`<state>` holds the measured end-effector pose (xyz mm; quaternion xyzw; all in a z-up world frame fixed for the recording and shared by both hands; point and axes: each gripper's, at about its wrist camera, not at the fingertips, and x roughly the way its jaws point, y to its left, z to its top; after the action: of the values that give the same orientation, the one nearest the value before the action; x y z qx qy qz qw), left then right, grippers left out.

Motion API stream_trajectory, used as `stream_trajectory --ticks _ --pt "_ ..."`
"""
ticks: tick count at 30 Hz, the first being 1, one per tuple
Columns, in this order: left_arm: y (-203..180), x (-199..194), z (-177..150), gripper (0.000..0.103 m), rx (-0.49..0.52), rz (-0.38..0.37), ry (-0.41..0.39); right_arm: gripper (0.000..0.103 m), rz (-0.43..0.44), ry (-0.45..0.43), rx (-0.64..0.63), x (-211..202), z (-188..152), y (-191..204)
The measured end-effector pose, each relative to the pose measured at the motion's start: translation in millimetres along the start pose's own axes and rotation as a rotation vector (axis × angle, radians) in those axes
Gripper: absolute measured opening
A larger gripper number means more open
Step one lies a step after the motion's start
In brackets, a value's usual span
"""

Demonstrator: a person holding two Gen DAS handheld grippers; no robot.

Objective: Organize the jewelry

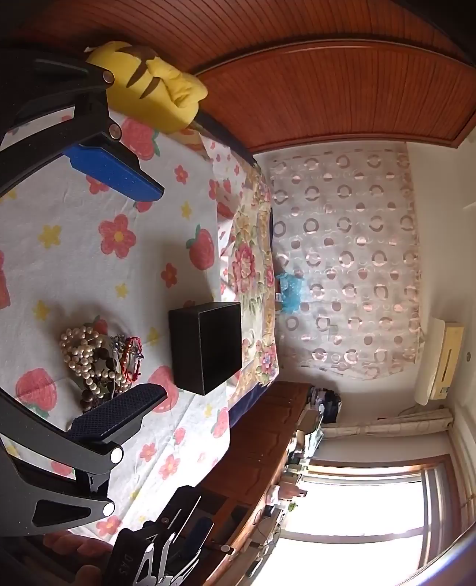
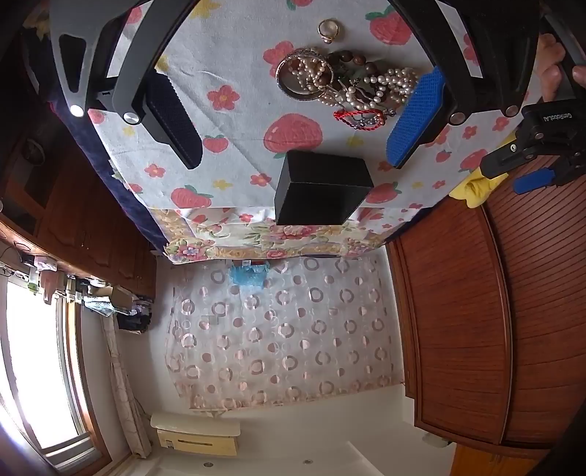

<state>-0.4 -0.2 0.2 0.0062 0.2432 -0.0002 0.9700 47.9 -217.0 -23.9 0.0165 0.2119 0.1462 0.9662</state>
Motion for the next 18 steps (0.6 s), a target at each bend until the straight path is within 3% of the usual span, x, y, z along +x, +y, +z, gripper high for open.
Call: stream_trajectory --ticks 18 --pt "0.4 0.1 0.0 0.096 -0.009 -0.006 0.002 0.101 0.002 -0.001 0.003 -0.1 -0.6 0.6"
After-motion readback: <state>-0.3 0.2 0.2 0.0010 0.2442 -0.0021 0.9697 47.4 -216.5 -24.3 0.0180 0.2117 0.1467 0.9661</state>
